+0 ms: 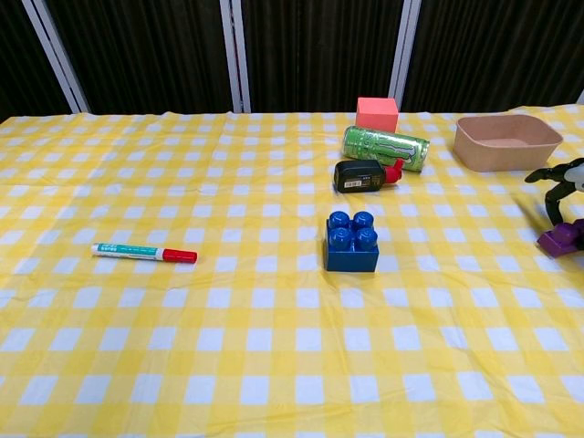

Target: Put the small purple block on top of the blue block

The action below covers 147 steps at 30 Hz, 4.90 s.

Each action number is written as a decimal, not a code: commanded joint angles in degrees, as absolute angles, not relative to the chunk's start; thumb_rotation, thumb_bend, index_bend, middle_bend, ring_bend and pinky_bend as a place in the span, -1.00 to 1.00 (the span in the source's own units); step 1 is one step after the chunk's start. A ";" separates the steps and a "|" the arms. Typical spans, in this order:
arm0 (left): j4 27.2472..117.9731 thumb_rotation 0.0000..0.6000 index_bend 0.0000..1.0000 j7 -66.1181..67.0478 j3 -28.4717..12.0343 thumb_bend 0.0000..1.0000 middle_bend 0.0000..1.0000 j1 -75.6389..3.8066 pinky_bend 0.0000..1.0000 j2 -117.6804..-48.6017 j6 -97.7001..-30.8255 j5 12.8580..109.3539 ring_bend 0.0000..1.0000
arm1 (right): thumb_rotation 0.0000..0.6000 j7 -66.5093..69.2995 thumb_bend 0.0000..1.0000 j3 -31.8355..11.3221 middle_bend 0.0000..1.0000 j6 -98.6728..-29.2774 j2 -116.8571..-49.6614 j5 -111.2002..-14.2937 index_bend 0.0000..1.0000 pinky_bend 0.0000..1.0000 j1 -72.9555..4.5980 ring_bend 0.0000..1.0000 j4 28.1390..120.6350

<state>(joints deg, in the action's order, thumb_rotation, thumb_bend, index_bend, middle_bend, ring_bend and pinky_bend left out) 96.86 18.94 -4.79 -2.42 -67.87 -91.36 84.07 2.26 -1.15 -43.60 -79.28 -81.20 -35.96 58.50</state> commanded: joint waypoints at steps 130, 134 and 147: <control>92.52 1.00 -0.55 9.22 -6.18 -0.52 -0.81 -4.89 -0.91 -65.83 -86.50 79.26 -1.00 | 1.00 -71.99 0.47 -18.25 -0.91 -81.60 -102.50 -13.88 0.52 -1.00 -64.94 -0.93 98.04; 92.56 1.00 -0.55 9.02 -6.12 -0.52 -0.81 -4.83 -0.91 -65.71 -86.56 79.34 -1.00 | 1.00 -72.70 0.47 -18.68 -0.91 -81.74 -102.46 -13.45 0.53 -1.00 -65.31 -0.93 97.83; 92.80 1.00 -0.55 9.21 -6.11 -0.52 -0.81 -4.85 -0.91 -65.62 -86.41 79.09 -1.00 | 1.00 -72.14 0.47 -18.69 -0.91 -80.38 -102.59 -12.74 0.53 -1.00 -64.99 -0.93 97.12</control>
